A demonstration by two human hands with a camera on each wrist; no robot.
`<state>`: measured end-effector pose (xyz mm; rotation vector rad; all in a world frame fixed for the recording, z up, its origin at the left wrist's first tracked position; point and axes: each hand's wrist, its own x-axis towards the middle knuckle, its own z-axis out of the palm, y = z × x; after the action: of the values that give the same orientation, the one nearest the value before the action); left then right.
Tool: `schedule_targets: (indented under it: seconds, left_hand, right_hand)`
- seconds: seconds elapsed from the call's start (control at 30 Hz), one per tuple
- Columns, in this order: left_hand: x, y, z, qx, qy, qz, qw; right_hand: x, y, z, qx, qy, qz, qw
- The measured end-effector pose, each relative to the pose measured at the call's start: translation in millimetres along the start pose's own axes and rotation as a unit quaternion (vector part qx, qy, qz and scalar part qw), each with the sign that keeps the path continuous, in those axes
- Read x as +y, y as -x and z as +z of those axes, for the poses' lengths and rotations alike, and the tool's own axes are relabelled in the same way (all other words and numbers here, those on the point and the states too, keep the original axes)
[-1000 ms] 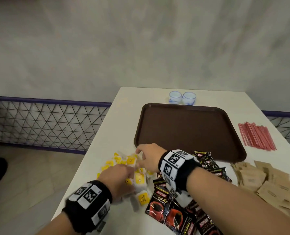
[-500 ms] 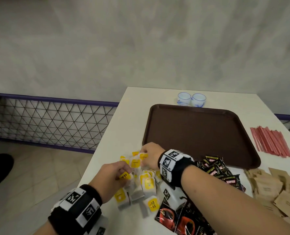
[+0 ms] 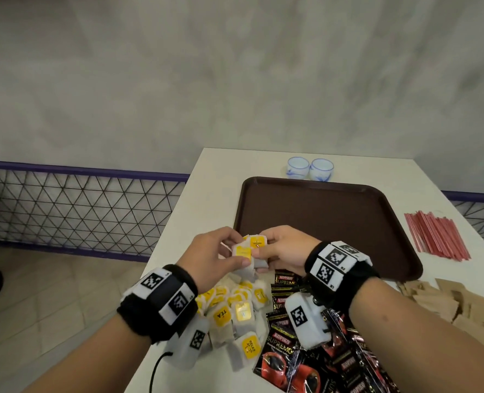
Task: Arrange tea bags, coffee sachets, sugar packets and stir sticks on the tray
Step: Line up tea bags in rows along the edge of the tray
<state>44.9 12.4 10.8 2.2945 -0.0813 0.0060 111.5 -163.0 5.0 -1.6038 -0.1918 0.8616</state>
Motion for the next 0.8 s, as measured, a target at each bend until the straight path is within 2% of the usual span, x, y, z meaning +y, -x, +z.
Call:
schedule_targets:
  seconds: [0.07,0.2,0.33,0.4,0.47,0.57,0.8]
  left_hand:
    - [1,-8,5,-0.006,0.014,-0.013,1.0]
    - [-4,-18,9,0.005,0.132,-0.045,0.99]
    - [0,-25,9,-0.005,0.195,-0.046,0.98]
    - [2,-29,8,-0.016,0.216,-0.04,0.976]
    - [3,-32,8,-0.027,0.224,-0.032,0.974]
    - [6,-36,7,-0.034,0.213,-0.025,0.976]
    - [2,-49,4,0.002,0.17,-0.01,0.985]
  right_hand:
    - [1,1,0,0.002,-0.028,-0.007,1.0]
    - [2,2,0,0.017,-0.086,-0.014,0.996]
    - [4,0,0,0.012,-0.106,-0.038,0.994]
    - [7,-2,0,0.031,-0.106,-0.048,0.993]
    - [9,-3,-2,0.057,-0.098,-0.055,0.992]
    - [11,-3,-5,0.061,-0.069,-0.068,0.993]
    - [12,-4,-10,0.081,-0.098,-0.077,0.989]
